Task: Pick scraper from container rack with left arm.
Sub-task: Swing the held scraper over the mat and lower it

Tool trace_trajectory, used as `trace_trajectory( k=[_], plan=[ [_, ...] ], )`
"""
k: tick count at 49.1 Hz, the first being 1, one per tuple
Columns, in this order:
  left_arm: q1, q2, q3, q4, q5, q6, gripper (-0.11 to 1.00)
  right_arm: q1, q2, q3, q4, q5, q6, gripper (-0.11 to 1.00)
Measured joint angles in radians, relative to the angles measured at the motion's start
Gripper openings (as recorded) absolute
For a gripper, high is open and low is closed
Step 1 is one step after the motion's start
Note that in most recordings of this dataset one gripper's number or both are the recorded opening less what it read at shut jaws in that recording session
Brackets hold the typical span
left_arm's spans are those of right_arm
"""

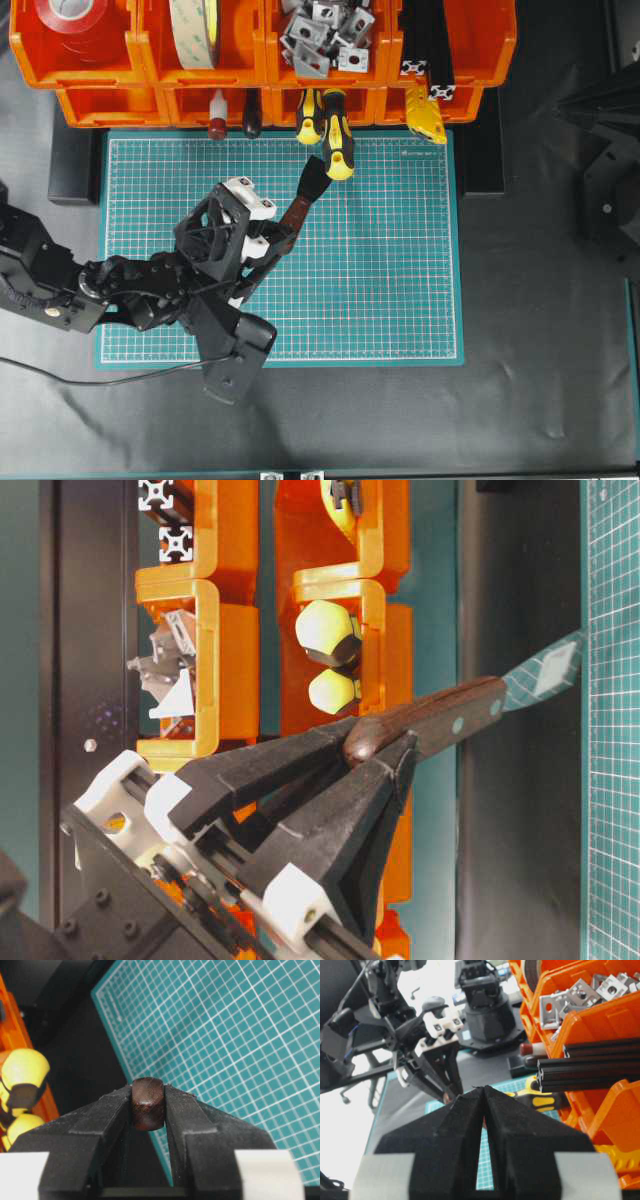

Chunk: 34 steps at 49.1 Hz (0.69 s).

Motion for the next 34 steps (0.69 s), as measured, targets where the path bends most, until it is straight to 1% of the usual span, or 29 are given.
trace_trajectory(
  k=[9, 16, 17, 18, 26, 27, 30, 32, 34],
  plan=[
    [0.008, 0.0, 0.008, 0.0, -0.008, -0.097, 0.21, 0.0, -0.002, 0.0, 0.0, 0.015, 0.014, -0.01],
    [0.009, 0.0, 0.026, 0.0, -0.009, -0.118, 0.21, 0.0, -0.002, -0.002, 0.0, 0.018, 0.014, -0.01],
    [0.009, 0.0, 0.029, 0.0, -0.011, -0.12, 0.23, 0.0, -0.002, -0.002, 0.0, 0.02, 0.015, -0.01],
    [0.009, 0.0, 0.032, 0.0, -0.014, -0.12, 0.28, 0.0, -0.002, -0.002, 0.0, 0.02, 0.015, -0.01],
    [0.011, 0.0, 0.038, -0.002, -0.034, -0.14, 0.76, 0.002, -0.005, -0.002, 0.0, 0.021, 0.015, -0.01],
    [0.011, 0.0, 0.038, 0.0, -0.035, -0.146, 0.8, 0.0, -0.006, 0.0, 0.0, 0.023, 0.015, -0.01],
    [0.009, 0.0, 0.038, 0.0, -0.035, -0.169, 0.89, 0.0, -0.008, 0.0, 0.0, 0.031, 0.015, -0.01],
    [0.009, 0.0, 0.038, 0.0, -0.035, -0.195, 0.91, 0.0, -0.009, 0.0, 0.0, 0.035, 0.015, -0.01],
    [0.008, 0.0, 0.038, 0.0, -0.034, -0.227, 0.91, 0.0, -0.009, -0.002, 0.0, 0.04, 0.015, -0.01]
  ],
)
